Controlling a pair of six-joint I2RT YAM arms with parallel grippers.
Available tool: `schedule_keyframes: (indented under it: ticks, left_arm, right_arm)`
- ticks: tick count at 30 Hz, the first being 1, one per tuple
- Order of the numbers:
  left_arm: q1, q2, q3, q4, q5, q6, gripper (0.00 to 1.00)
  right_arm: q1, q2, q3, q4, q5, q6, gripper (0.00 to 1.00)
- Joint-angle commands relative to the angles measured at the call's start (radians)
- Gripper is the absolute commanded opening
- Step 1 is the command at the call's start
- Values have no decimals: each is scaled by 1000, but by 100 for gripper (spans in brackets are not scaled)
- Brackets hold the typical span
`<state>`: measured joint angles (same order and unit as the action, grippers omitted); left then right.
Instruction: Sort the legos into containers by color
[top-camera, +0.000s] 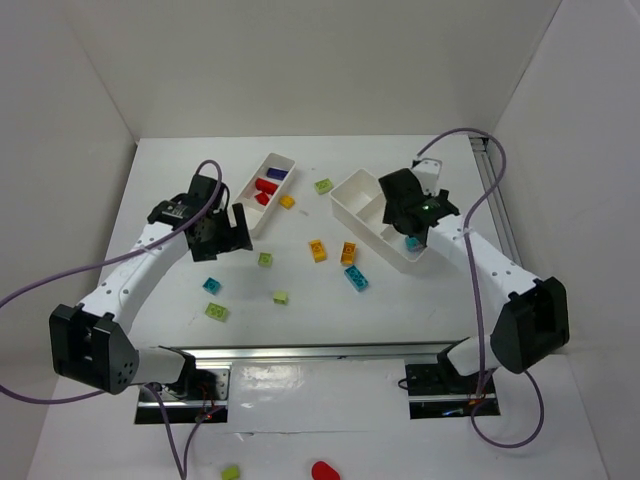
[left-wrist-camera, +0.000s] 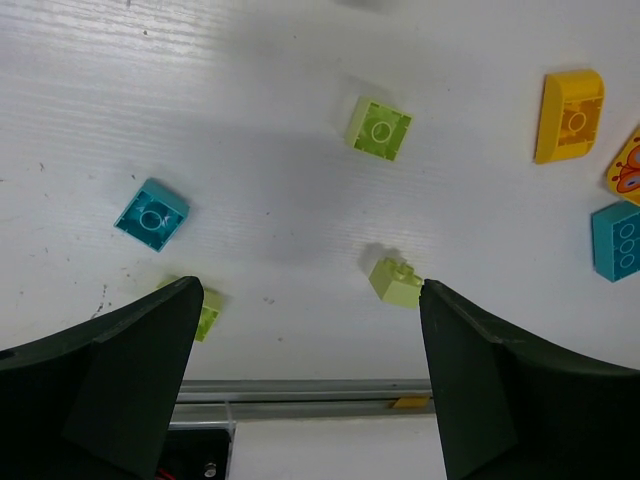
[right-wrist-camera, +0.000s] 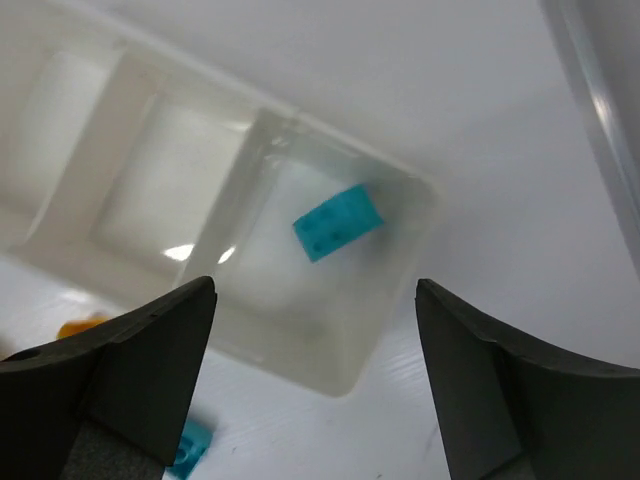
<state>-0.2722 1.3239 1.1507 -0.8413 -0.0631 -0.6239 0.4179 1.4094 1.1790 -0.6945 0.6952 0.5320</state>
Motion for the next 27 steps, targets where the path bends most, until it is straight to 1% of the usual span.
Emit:
schedule_keyframes:
  ticks: [1, 2, 3, 4, 5, 7, 9, 12, 14, 17, 18, 19, 21, 23, 25, 26, 27]
  left_arm:
    - [-5, -5, 40, -10, -41, 15, 99]
    - [-5, -5, 40, -10, -56, 15, 99]
    - [-5, -5, 40, -10, -66, 15, 99]
    - [-5, -5, 40, -10, -66, 15, 99]
    - [-5, -5, 40, -19, -66, 4, 99]
    - [-5, -5, 40, -19, -66, -6, 99]
    - [-5, -5, 40, -19, -66, -7, 99]
    - [-5, -5, 49, -19, -66, -16, 99]
    - [-5, -5, 49, -19, -66, -16, 99]
    - [-5, -14, 49, -9, -46, -16, 99]
    - [-5, -14, 58, -8, -46, -16, 99]
    - [-5, -14, 58, -8, -32, -16, 99]
    - [-5, -3, 67, -8, -6, -25, 99]
    - [-18, -3, 81, 4, -6, -37, 99]
    - [-45, 6, 106, 19, 6, -46, 97]
    - [-45, 17, 125, 30, 17, -56, 97]
    - [-62, 33, 136, 30, 17, -56, 97]
  right_arm:
    - [128, -52, -33, 104, -69, -87, 87]
    - [197, -65, -56, 121, -113, -121, 87]
    - [232, -85, -77, 133, -202, -176, 87]
    - [266, -86, -120, 156, -244, -199, 87]
    - [319, -86, -137, 156, -273, -210, 90]
    - [350, -57, -159, 145, -336, -210, 93]
    - [369, -11, -170, 145, -364, -210, 99]
    - [378, 46, -182, 180, -405, -210, 99]
    - [378, 77, -193, 214, -405, -219, 99]
    - [369, 131, -220, 280, -460, -230, 95]
    - [357, 144, -234, 295, -476, -242, 94]
    - [345, 170, -243, 323, -494, -242, 91]
    - [335, 204, -243, 342, -506, -251, 88]
    - [323, 214, -254, 351, -516, -251, 83]
    - [314, 214, -268, 374, -516, -251, 70]
    - [314, 214, -281, 388, -516, -242, 61]
    - [314, 201, -294, 388, -516, -242, 61]
